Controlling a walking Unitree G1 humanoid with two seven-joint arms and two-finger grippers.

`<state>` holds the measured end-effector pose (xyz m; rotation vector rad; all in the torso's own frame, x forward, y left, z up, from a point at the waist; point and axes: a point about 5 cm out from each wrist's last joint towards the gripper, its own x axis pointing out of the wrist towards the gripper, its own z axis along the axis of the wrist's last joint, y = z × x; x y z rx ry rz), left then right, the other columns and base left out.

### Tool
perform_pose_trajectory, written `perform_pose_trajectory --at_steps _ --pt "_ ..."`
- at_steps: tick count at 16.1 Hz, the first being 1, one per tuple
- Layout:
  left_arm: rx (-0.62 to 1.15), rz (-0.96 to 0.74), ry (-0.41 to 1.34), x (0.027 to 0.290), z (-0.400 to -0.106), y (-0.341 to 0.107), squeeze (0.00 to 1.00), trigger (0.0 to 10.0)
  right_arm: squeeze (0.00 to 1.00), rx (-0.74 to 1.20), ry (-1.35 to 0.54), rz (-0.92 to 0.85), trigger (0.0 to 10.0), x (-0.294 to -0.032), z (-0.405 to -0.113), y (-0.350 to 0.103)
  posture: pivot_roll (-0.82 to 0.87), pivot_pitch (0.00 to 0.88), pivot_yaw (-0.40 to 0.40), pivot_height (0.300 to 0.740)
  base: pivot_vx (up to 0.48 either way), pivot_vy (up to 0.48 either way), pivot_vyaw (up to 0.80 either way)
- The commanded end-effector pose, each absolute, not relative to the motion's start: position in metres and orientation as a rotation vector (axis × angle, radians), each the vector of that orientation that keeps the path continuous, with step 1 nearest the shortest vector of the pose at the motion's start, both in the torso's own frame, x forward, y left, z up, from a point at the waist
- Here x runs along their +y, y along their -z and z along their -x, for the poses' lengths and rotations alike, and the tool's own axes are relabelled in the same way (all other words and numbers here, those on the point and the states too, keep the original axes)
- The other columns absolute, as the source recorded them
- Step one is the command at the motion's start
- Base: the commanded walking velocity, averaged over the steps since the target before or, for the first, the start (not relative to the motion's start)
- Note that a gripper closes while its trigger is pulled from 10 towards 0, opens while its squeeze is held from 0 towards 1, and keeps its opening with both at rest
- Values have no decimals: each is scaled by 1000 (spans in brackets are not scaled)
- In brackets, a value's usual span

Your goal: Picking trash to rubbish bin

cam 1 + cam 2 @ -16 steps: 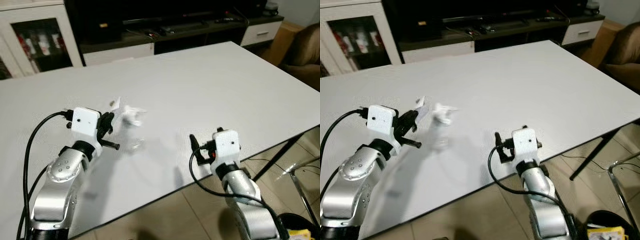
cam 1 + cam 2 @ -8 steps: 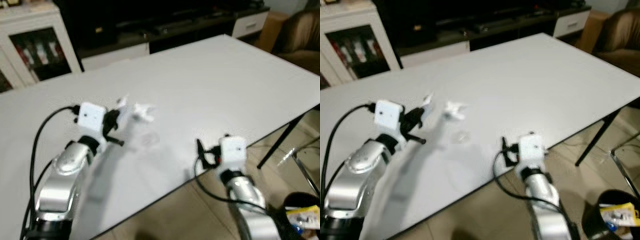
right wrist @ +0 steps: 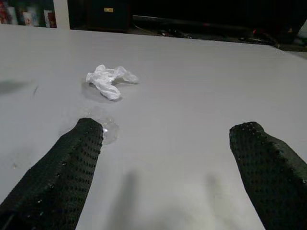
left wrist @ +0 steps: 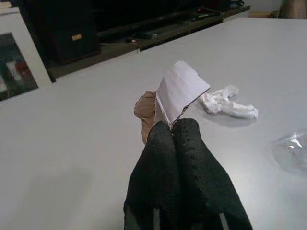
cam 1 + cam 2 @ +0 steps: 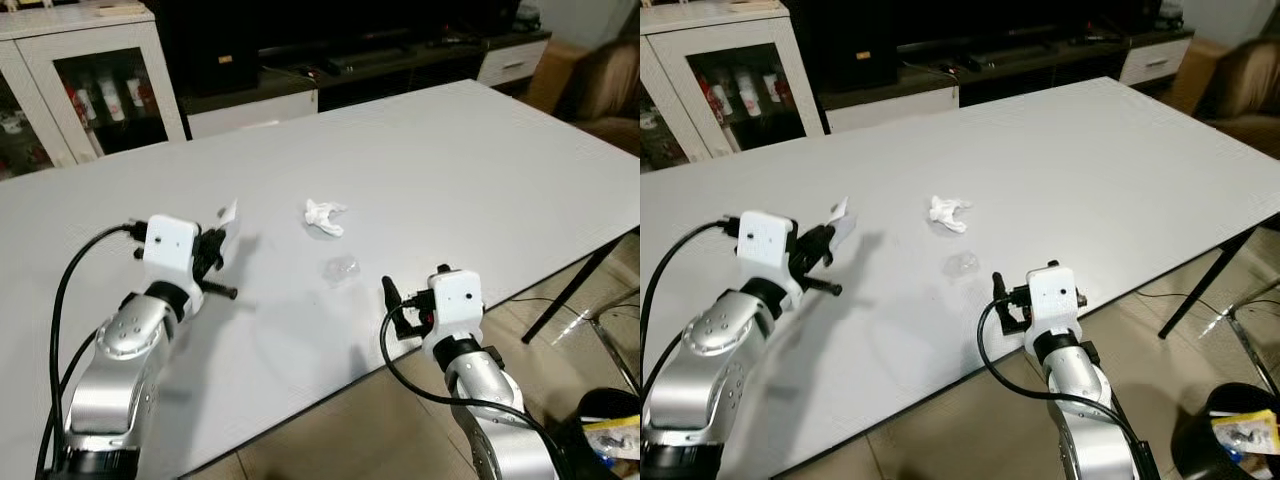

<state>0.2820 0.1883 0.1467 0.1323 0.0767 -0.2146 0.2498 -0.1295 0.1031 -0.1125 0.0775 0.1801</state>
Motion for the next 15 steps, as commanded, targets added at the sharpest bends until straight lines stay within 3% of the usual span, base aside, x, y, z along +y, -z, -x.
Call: perform_pose_trajectory --at_steps 1,8,9,10,15 --pt "76 -127 212 184 -281 -148 0 10000 0 78 -177 132 10000 -135 -253 -105 -39 0 16 740 0 0 0" --pt "84 -114 155 192 -279 -149 0 10000 4 137 -294 123 10000 -124 -277 -100 -9 0 0 740 0 0 0" --pt "82 -120 151 194 -278 -150 0 10000 573 136 -317 91 10000 -121 -284 -101 -5 0 -1 740 0 0 0" --pt "77 -122 144 197 -277 -152 0 10000 1000 132 -344 59 10000 -117 -292 -104 2 0 -5 740 0 0 0" --pt "70 -160 119 209 -266 -162 0 10000 1000 193 -478 -116 10000 -77 -352 -115 81 26 -40 740 0 0 0"
